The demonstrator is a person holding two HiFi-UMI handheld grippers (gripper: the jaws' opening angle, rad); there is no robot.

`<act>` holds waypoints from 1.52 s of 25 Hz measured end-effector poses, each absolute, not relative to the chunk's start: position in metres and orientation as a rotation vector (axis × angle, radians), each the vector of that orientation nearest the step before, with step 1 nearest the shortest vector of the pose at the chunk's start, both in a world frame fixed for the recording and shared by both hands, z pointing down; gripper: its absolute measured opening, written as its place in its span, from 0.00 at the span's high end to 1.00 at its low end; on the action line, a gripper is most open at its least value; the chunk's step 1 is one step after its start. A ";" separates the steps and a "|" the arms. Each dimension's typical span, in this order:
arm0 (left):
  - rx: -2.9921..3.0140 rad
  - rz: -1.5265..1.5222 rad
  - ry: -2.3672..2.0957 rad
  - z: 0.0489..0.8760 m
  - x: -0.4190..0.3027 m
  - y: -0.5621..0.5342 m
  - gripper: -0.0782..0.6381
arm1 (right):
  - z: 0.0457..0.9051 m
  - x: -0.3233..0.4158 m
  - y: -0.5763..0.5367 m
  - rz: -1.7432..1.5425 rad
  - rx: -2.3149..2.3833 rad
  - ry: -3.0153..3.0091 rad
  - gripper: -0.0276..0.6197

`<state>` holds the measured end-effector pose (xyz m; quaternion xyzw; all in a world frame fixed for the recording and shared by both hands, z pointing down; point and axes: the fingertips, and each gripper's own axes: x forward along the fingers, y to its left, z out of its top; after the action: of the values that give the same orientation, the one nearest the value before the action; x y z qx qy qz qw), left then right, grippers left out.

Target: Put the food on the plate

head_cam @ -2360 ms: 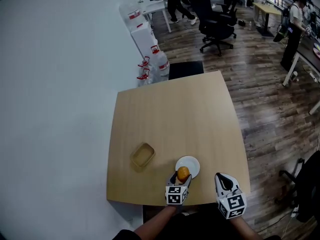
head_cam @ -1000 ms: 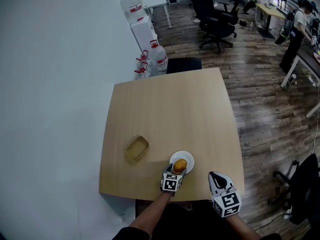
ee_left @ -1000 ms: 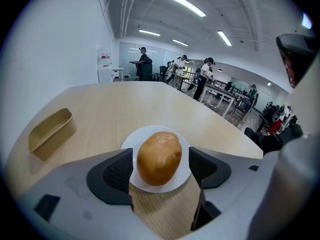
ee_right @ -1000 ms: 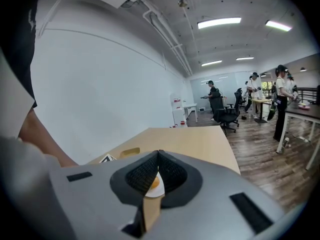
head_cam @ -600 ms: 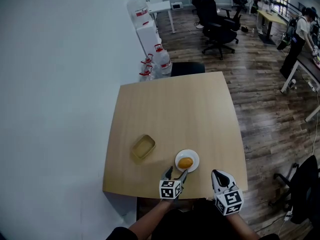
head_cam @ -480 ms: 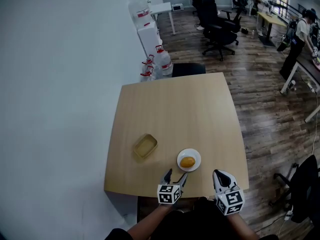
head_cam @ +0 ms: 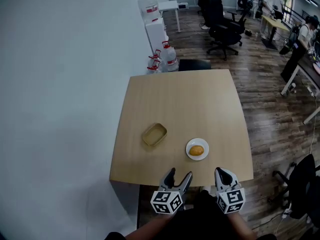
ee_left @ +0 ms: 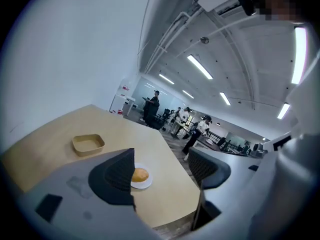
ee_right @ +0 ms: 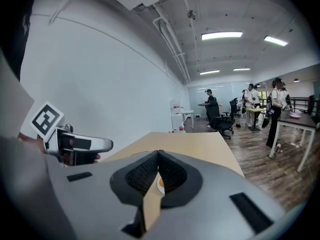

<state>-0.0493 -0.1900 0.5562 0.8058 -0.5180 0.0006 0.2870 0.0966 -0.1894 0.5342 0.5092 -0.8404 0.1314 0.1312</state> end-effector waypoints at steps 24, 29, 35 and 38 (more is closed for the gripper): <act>2.293 -0.133 -1.334 0.515 -0.064 -0.117 0.86 | 0.497 0.070 -0.107 0.233 1.638 -2.439 0.86; 2.317 -0.128 -1.326 0.514 -0.059 -0.113 0.86 | 0.498 0.076 -0.104 0.226 1.678 -2.423 0.86; 2.318 -0.124 -1.324 0.513 -0.059 -0.119 0.86 | 0.496 0.076 -0.110 0.222 1.690 -2.417 0.86; 2.306 -0.116 -1.322 0.518 -0.060 -0.123 0.86 | 0.496 0.076 -0.113 0.222 1.689 -2.425 0.86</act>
<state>-0.0596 -0.1228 0.5175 0.8418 -0.4825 -0.0424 0.2382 0.0755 -0.1129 0.4956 0.5677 -0.8150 0.0746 0.0891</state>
